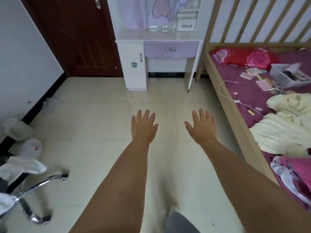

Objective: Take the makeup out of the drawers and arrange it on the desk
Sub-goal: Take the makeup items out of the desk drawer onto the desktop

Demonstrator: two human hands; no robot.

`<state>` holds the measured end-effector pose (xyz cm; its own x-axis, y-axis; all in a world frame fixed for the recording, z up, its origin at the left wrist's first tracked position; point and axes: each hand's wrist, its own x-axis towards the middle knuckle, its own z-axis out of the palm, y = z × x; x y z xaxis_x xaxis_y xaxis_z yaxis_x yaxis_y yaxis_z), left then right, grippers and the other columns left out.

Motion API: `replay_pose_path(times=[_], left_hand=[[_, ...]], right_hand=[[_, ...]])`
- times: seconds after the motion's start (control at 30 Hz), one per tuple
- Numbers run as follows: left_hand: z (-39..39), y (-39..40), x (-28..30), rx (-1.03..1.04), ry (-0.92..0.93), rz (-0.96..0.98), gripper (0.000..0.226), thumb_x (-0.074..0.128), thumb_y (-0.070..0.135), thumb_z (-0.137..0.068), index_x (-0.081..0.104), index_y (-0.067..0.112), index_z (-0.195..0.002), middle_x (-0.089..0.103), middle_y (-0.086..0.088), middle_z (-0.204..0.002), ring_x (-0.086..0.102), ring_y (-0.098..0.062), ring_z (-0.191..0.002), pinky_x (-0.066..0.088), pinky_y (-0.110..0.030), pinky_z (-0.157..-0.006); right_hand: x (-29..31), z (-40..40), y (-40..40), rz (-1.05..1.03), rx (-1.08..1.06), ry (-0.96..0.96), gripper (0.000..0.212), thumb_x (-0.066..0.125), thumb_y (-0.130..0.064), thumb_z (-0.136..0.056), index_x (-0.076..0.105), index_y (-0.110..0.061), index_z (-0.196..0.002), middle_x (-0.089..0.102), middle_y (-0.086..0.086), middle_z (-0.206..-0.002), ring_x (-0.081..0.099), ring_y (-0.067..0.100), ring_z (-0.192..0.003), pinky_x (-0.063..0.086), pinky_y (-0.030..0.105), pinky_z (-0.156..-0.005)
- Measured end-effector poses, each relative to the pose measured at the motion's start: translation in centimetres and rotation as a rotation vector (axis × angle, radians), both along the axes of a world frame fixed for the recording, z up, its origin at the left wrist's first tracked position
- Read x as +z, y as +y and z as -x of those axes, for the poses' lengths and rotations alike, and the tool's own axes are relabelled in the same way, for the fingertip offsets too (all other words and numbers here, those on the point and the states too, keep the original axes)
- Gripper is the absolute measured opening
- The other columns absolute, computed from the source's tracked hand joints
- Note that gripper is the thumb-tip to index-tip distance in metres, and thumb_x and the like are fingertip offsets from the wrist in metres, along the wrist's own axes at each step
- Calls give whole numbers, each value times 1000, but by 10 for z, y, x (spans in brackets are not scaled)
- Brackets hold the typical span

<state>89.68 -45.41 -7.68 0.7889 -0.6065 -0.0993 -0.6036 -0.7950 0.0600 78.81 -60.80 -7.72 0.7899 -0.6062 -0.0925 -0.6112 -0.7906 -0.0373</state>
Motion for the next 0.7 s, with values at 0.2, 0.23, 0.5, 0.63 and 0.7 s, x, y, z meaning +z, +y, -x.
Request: replay_pose_path(times=[0.2,0.23,0.5,0.63,0.7], left_hand=[[-165,-101,-10,2,-13,-34,50,23,38,-100,11,25,-147,5,1,-157,-2,-25,-145,5,-41,-118],[-193,-118,-10,12,-5,-43,50,23,38,-100,10,25,-147,5,1,-158,-2,-25,-145,5,-41,-118],[-394,-231,6,42,-26,-16,50,24,38,-100,13,25,-147,7,1,-157,0,-25,-145,7,-40,-117],[-509,-285,3,38,-53,-8,50,24,38,-100,13,25,-147,9,2,-157,1,-24,-145,8,-40,-117],[-563,-313,2,5,-52,-16,49,25,37,-100,15,25,-147,9,2,-157,2,-24,-145,9,-40,-117]], right_hand=[[-8,-171,-107,9,12,-28,59,18,-48,-96,4,-20,-146,2,8,-156,-3,27,-144,2,41,-117],[-8,-199,-126,11,18,-23,59,17,-48,-96,4,-20,-146,1,8,-156,-3,27,-144,2,41,-117],[-6,-396,-244,13,39,-4,59,17,-47,-96,5,-20,-146,5,8,-156,-1,27,-144,2,42,-117],[-11,-509,-299,8,36,-54,58,19,-46,-96,8,-18,-146,8,9,-155,2,26,-144,4,42,-117],[-11,-559,-324,-19,13,-63,57,20,-45,-97,10,-18,-146,9,9,-155,3,25,-144,4,41,-116]])
